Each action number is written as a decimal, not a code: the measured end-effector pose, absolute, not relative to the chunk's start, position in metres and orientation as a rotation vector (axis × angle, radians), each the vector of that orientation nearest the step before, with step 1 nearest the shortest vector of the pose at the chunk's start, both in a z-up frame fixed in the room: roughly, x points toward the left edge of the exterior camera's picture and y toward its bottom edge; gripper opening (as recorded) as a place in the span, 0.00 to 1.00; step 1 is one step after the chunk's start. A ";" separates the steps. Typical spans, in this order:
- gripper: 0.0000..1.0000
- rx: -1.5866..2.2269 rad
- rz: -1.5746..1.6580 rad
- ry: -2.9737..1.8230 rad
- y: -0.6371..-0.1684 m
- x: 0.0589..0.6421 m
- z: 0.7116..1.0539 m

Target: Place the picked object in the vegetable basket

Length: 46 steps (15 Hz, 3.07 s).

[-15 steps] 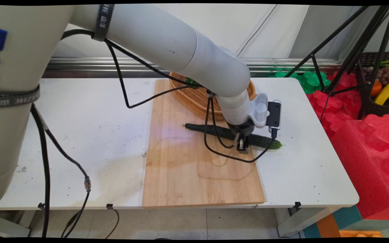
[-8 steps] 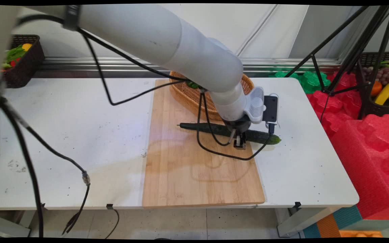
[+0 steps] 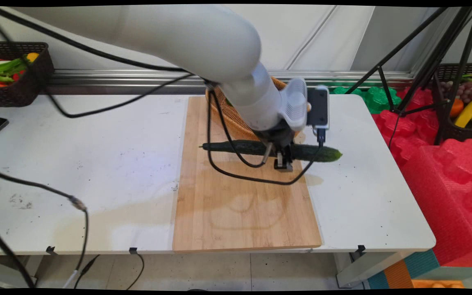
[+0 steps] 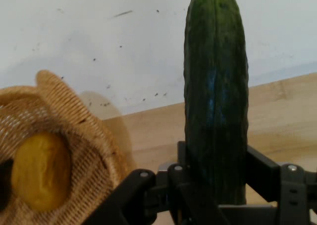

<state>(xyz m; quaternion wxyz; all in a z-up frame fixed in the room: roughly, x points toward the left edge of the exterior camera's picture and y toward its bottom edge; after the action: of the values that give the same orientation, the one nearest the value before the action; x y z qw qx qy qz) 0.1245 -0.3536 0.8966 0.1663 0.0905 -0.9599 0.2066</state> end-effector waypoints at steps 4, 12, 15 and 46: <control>0.00 0.412 0.612 -2.658 -0.339 0.145 0.935; 0.00 0.815 0.717 -2.467 -0.363 0.182 0.978; 0.00 0.957 0.749 -2.403 -0.381 0.191 0.979; 1.00 0.823 0.832 -2.800 -0.546 0.164 0.894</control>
<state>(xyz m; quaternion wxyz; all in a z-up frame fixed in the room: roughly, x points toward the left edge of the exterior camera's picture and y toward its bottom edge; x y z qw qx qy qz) 0.1645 -0.5460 0.8940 0.0532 0.2707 -0.9214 0.2737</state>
